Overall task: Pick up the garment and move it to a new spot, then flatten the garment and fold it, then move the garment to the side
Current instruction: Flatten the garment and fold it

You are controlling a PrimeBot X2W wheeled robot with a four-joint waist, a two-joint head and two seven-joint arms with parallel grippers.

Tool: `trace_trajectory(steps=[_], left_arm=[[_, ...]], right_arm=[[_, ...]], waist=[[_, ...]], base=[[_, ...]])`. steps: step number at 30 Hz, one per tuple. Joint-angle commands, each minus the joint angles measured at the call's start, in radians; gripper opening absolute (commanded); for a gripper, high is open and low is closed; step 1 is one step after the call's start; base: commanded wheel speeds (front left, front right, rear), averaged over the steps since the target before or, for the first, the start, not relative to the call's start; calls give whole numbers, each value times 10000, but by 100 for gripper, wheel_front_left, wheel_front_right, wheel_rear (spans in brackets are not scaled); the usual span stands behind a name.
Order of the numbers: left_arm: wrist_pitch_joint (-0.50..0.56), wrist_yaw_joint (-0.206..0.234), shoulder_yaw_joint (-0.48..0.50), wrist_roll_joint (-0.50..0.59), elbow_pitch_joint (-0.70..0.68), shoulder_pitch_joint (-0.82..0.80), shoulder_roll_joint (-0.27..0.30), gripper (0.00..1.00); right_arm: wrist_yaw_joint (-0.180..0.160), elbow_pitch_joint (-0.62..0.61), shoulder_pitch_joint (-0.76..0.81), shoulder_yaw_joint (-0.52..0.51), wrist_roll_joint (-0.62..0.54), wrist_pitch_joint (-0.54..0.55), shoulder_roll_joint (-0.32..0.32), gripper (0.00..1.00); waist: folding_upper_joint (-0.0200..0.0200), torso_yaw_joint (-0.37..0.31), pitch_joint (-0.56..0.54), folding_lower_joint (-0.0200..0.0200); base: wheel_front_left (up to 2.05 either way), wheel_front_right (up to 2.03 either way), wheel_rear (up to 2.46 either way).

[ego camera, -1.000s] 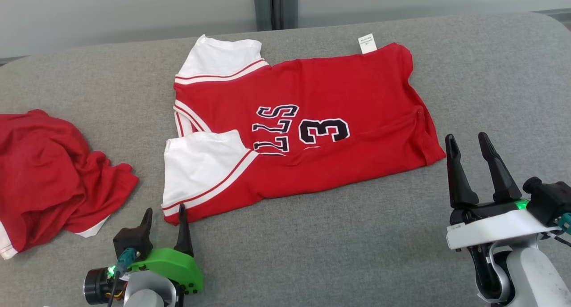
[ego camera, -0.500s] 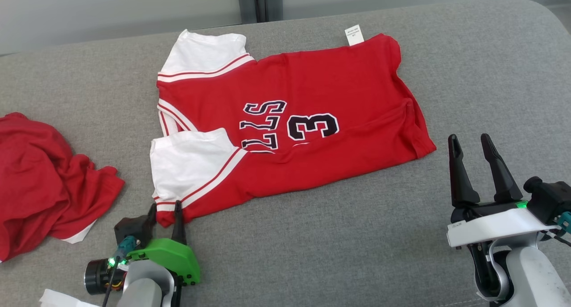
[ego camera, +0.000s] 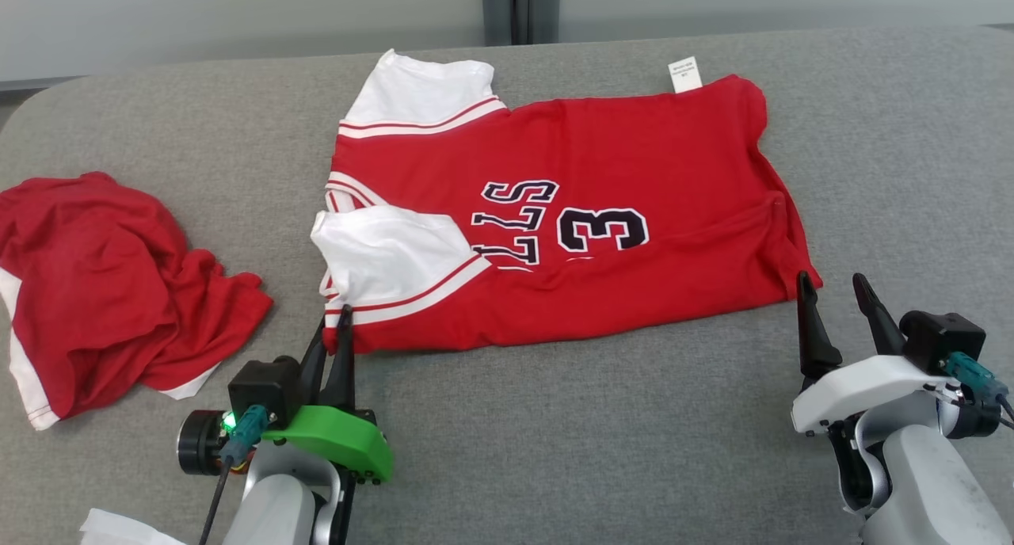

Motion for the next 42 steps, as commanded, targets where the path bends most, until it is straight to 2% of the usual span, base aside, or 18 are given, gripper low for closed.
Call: trace_trajectory(steps=[1, 10, 17, 21, 26, 27, 28, 29, 34, 42], left_arm=[[2, -49, -121, -69, -159, 126, 58, 0], [2, -71, -951, -170, -968, 156, 57, 0], [2, -82, -1137, -5, -917, -41, 54, 0], [2, -52, -1076, 25, -892, -108, 54, 0], [2, -30, -1027, -3, -837, -116, 54, 0], [2, -23, -1011, -4, -817, -112, 54, 0], [2, -19, -996, -6, -797, -110, 54, 0], [2, -10, -966, 0, -766, -104, 56, 0], [2, -36, -793, 62, -489, 14, 56, 0], [2, -103, -262, 148, -33, 307, 82, 0]], right_arm=[[1, 257, -272, -68, -191, 37, -31, 100], [1, 2150, -1428, -788, -1773, 135, -156, 100], [1, 3248, -2023, -2107, -2910, 27, 35, 100], [1, 3757, -2310, -2444, -2826, 18, 249, 100], [2, 4359, -2486, -2216, -2291, 29, 375, 100], [2, 4481, -2538, -2093, -2135, 54, 396, 84], [4, 4559, -2573, -1957, -1996, 98, 419, 20], [4, 4619, -2599, -1756, -1828, 99, 438, 0], [2, 4477, -2548, -1143, -872, 57, 246, 0], [-1, 3433, -1943, -180, 342, 182, -348, 0]], waist=[[-1, 282, 53, 0], [-1, 754, 508, 0], [-1, 830, 652, 0], [-1, 801, 676, 0], [-1, 736, 638, 0], [-1, 717, 628, 0], [-1, 701, 619, 0], [-1, 675, 598, 0], [-1, 529, 432, 0], [-1, 207, -64, 0]], base=[[0, 0, 0], [0, 0, 0], [0, 0, 0], [0, 0, 0], [0, 0, 0], [0, 0, 0], [0, 0, 0], [0, 0, 0], [0, 0, 0], [0, 0, 0]])
